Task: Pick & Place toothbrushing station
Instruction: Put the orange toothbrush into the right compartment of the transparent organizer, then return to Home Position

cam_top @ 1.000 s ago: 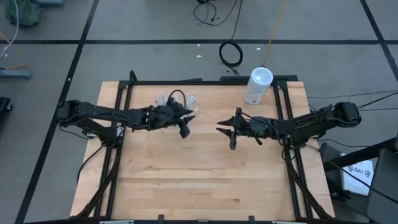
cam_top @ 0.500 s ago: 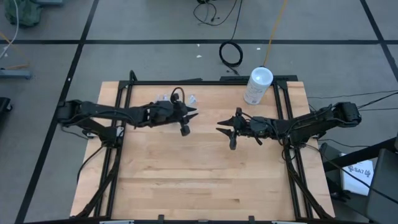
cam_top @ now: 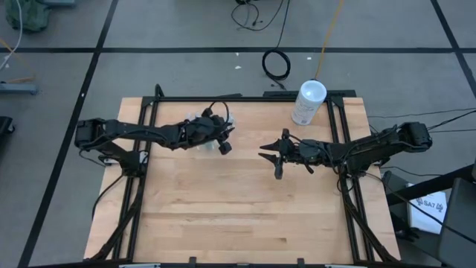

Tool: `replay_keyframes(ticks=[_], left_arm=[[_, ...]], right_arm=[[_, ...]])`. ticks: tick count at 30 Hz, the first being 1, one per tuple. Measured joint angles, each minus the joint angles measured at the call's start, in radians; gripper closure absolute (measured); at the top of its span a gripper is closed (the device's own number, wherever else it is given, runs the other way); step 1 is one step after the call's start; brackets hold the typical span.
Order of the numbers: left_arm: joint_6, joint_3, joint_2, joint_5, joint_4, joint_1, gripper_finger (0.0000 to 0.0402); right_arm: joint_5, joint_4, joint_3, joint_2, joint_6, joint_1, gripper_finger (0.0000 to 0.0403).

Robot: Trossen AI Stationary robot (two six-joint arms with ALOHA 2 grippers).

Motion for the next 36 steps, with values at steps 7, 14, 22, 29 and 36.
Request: replay_keyframes(ticks=[7, 14, 22, 29, 36], left_arm=[[-0.106, 0.000, 0.000, -0.039, -0.061, 0.024, 0.0390], [-0.123, 0.000, 0.000, -0.040, -0.092, 0.026, 0.0370], [-0.124, 0.000, -0.003, -0.052, -0.097, 0.026, 0.0310], [-0.124, 0.000, -0.140, -0.061, -0.204, -0.005, 0.0274], [-0.119, 0.000, -0.408, -0.007, -0.462, -0.049, 0.0278]], right_arm=[[0.000, -0.006, 0.000, 0.000, 0.000, 0.000, 0.0293], [0.000, -0.006, 0.000, 0.000, 0.000, 0.000, 0.0293], [0.000, -0.007, 0.000, 0.000, 0.000, 0.000, 0.0293], [-0.001, -0.114, 0.000, -0.054, -0.027, 0.000, 0.0294], [-0.002, -0.379, 0.000, -0.290, -0.026, 0.007, 0.0297]])
